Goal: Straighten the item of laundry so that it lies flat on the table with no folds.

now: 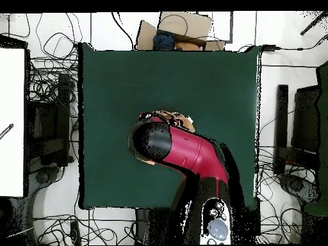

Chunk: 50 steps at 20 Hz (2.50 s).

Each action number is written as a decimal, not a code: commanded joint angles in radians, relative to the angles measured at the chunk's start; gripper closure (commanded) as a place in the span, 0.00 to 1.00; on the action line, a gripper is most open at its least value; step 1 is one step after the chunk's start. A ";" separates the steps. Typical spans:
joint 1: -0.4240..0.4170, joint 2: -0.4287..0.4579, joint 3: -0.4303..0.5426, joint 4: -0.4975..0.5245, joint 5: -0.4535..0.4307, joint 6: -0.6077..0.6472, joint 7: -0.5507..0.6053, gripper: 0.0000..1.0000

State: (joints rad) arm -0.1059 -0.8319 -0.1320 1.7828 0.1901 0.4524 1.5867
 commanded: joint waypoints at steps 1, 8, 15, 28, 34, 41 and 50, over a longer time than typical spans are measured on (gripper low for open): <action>0.021 -0.041 -0.009 0.087 -0.052 0.105 0.131 1.00; 0.017 -0.057 -0.004 0.095 -0.054 0.111 0.123 1.00; -0.001 -0.091 0.005 0.108 -0.056 0.139 0.093 1.00; 0.005 -0.171 -0.007 0.114 -0.067 0.243 0.077 1.00; -0.009 -0.221 0.005 0.157 -0.059 0.244 0.054 1.00; 0.014 -0.256 -0.008 0.166 -0.076 0.268 0.076 1.00; 0.049 -0.376 -0.036 0.096 -0.114 0.523 0.079 1.00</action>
State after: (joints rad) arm -0.0902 -1.1254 -0.1423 1.8459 0.1517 0.7572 1.5867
